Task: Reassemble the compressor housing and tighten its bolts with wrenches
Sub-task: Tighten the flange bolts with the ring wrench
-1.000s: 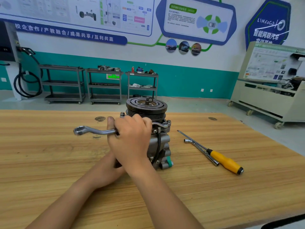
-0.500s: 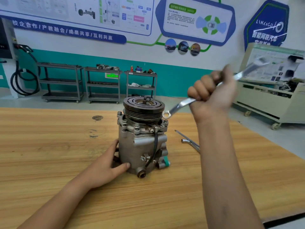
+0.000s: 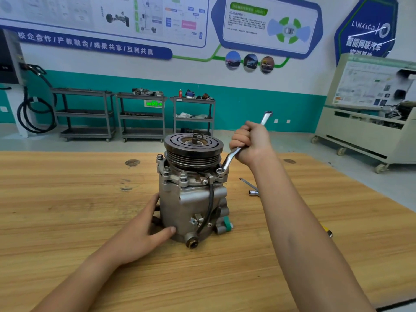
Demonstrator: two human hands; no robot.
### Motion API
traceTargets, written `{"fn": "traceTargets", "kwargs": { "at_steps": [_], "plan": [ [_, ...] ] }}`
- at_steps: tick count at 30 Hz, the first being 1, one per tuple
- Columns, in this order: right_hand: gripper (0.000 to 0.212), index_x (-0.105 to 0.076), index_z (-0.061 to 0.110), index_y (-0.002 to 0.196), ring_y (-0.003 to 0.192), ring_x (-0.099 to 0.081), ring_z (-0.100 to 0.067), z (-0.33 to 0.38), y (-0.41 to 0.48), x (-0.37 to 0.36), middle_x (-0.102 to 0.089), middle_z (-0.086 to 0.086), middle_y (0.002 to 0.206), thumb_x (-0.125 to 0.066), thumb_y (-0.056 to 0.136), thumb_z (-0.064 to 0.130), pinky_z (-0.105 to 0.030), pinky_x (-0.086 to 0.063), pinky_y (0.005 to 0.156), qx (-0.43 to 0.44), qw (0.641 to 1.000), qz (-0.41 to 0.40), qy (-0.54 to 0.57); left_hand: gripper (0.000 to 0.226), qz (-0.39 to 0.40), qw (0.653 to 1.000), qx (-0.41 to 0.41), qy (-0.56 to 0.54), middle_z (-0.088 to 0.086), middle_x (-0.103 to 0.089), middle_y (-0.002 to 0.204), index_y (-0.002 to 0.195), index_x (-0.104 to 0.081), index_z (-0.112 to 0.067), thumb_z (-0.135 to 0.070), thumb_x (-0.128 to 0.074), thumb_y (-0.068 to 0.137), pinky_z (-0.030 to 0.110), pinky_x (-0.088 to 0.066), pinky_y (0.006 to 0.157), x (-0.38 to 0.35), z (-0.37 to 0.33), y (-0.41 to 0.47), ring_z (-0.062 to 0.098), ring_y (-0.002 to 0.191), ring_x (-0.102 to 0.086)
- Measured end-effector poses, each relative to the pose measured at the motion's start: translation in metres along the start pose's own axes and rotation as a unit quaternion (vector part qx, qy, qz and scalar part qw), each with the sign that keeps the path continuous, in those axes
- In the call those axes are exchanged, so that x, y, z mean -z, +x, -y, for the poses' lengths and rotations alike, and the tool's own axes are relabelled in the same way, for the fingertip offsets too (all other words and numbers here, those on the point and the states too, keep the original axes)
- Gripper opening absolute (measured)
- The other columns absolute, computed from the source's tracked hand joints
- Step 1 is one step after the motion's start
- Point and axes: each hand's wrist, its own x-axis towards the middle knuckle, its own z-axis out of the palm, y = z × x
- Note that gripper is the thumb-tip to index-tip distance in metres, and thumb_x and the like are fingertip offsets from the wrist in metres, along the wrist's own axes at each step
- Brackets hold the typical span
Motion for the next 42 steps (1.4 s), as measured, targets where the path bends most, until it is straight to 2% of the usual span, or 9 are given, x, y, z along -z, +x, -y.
{"fn": "traceTargets", "kwargs": {
  "at_steps": [8,13,18,24,30,33,36,39,42],
  "plan": [
    [0.049,-0.028,0.018,0.052,0.021,-0.019,-0.006,-0.011,0.013,0.000,-0.021,0.007,0.031,-0.036,0.101,0.019,-0.016,-0.017,0.023,-0.055,0.998,-0.006,-0.014,0.077,-0.004,1.000,-0.007,-0.001,-0.036,-0.035,0.116,0.119,-0.005,-0.065,-0.039,-0.066,0.081,0.002,-0.040,0.074,-0.001,0.000,0.000,-0.013,0.100,-0.053],
    [0.051,-0.029,0.017,0.050,0.021,-0.019,-0.007,-0.014,0.008,0.022,-0.021,0.006,0.032,-0.036,0.100,0.019,-0.013,-0.018,0.026,-0.031,0.995,-0.026,0.095,0.074,-0.011,1.000,-0.015,-0.001,-0.039,-0.032,0.114,0.118,-0.008,-0.064,-0.036,-0.066,0.082,-0.001,-0.038,0.072,-0.003,-0.002,-0.001,-0.019,0.096,-0.051],
    [0.043,-0.029,0.018,0.059,0.025,-0.019,-0.008,-0.013,-0.020,0.038,-0.021,0.007,0.035,-0.031,0.102,0.024,-0.012,-0.024,0.032,0.105,0.982,-0.066,0.145,0.074,-0.028,0.999,-0.025,-0.013,-0.038,-0.035,0.112,0.117,-0.012,-0.063,-0.029,-0.068,0.082,-0.002,-0.037,0.070,-0.007,-0.002,-0.001,-0.020,0.091,-0.051],
    [0.048,-0.036,0.022,0.052,0.036,-0.025,-0.012,-0.043,-0.081,0.043,-0.023,0.007,0.039,-0.033,0.100,0.025,-0.019,-0.040,0.047,0.324,0.944,-0.043,0.047,0.077,-0.020,0.999,-0.019,-0.018,-0.033,-0.037,0.113,0.123,-0.008,-0.059,-0.033,-0.067,0.082,0.004,-0.039,0.071,-0.007,-0.004,-0.002,-0.011,0.094,-0.053],
    [0.033,-0.050,0.020,0.049,0.048,-0.038,-0.008,-0.101,-0.112,0.040,-0.041,0.012,0.047,-0.051,0.082,0.023,-0.022,-0.038,0.055,0.538,0.801,0.055,-0.256,0.075,-0.025,0.999,-0.041,-0.018,-0.035,-0.038,0.111,0.114,-0.010,-0.064,-0.028,-0.068,0.082,0.004,-0.040,0.073,-0.007,-0.005,-0.002,-0.007,0.094,-0.057],
    [0.042,-0.040,0.006,0.047,0.053,-0.031,-0.011,-0.121,-0.109,0.030,-0.033,0.000,0.049,-0.053,0.085,0.015,-0.027,-0.030,0.054,0.627,0.659,0.065,-0.410,0.076,-0.018,0.998,-0.045,-0.033,-0.020,-0.046,0.120,0.126,-0.018,-0.052,-0.019,-0.069,0.082,0.018,-0.045,0.088,-0.006,-0.006,-0.001,0.003,0.105,-0.057],
    [0.042,-0.039,0.008,0.044,0.054,-0.033,-0.017,-0.143,-0.097,0.014,-0.034,-0.003,0.048,-0.057,0.083,0.011,-0.026,-0.026,0.061,0.675,0.542,0.035,-0.499,0.053,-0.026,0.997,-0.062,-0.030,-0.012,-0.053,0.115,0.127,-0.042,-0.020,-0.020,-0.068,0.082,0.006,-0.039,0.086,-0.006,-0.009,-0.003,0.007,0.114,-0.054],
    [0.034,-0.047,0.008,0.044,0.052,-0.042,-0.022,-0.160,-0.082,-0.003,-0.042,-0.004,0.046,-0.064,0.074,0.009,-0.029,-0.030,0.063,0.644,0.501,-0.032,-0.577,0.033,-0.022,0.993,-0.100,-0.054,-0.014,-0.055,0.101,0.096,-0.052,-0.027,-0.040,-0.055,0.066,-0.001,-0.038,0.077,-0.006,-0.020,-0.011,-0.026,0.094,-0.048],
    [0.018,-0.057,0.009,0.046,0.052,-0.046,-0.024,-0.166,-0.074,-0.016,-0.048,-0.004,0.045,-0.065,0.061,0.006,-0.029,-0.029,0.065,0.599,0.477,-0.063,-0.640,0.033,-0.035,0.991,-0.108,-0.069,-0.016,-0.055,0.086,0.081,-0.052,-0.029,-0.046,-0.047,0.054,-0.001,-0.039,0.069,-0.006,-0.026,-0.015,-0.029,0.079,-0.049]
  ]
}}
